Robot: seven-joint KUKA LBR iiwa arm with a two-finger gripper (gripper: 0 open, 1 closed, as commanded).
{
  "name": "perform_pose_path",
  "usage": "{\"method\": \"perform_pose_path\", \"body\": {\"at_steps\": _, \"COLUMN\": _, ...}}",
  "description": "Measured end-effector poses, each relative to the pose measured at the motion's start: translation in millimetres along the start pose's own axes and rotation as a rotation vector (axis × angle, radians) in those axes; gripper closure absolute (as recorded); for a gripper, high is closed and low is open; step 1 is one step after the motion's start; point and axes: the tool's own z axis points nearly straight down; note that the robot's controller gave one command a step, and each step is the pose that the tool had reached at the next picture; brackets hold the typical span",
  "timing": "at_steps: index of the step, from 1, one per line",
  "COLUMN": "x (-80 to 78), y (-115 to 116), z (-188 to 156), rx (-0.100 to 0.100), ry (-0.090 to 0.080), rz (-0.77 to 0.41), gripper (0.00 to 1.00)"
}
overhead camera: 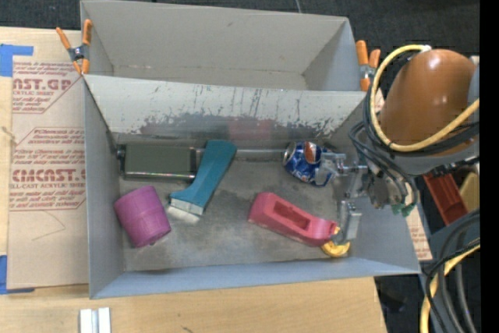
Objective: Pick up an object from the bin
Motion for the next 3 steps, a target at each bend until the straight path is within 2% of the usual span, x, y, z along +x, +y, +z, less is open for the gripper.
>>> {"method": "perform_pose_path", "body": {"at_steps": 1, "x": -1.5, "y": 0.4, "z": -4.5, "rx": 0.001, "ry": -0.008, "rz": -0.002, "gripper": 0.00}}
{"method": "perform_pose_path", "body": {"at_steps": 2, "x": -6.1, "y": -1.0, "z": 56.3, "rx": 0.000, "ry": -0.009, "rz": 0.105, "gripper": 0.00}}
{"method": "perform_pose_path", "body": {"at_steps": 3, "x": -3.4, "y": 4.9, "z": 84.5, "rx": 0.000, "ry": -0.004, "rz": 0.130, "gripper": 0.00}}
